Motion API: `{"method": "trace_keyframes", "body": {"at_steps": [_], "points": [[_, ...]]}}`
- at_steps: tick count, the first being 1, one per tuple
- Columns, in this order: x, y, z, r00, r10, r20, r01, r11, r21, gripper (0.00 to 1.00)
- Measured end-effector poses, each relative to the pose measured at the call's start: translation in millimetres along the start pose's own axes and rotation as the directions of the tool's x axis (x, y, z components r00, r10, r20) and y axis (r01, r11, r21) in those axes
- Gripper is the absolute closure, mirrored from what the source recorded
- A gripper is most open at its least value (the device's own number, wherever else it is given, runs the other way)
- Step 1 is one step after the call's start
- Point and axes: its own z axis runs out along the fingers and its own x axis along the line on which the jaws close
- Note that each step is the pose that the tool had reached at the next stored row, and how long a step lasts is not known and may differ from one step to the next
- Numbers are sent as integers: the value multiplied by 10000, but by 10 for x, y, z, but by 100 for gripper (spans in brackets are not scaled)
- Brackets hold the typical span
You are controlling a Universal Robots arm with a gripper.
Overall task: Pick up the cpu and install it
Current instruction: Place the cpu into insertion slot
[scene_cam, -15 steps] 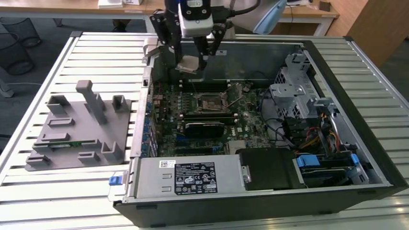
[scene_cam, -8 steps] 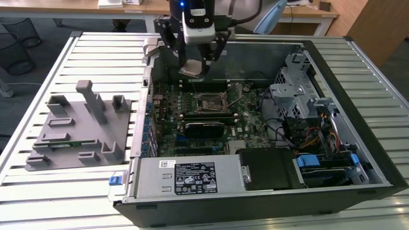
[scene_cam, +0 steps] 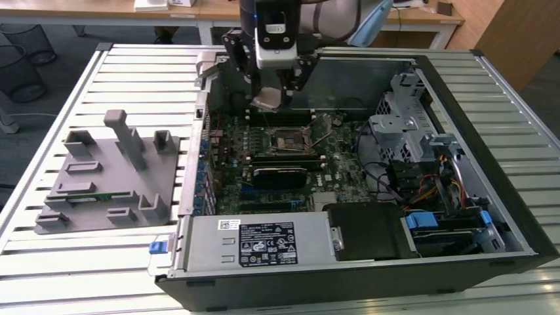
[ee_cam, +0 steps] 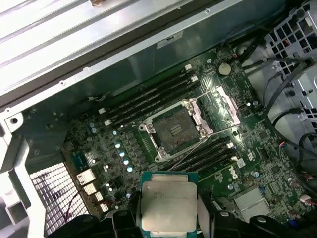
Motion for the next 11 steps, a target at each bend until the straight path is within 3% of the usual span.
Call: {"method": "trace_keyframes", "body": {"at_steps": [6,11], "points": [[1,-3,102,9958,912,38,-912,9958,12,46],[2,-5,182,9863,1648,69,-1648,9863,20,46]]}}
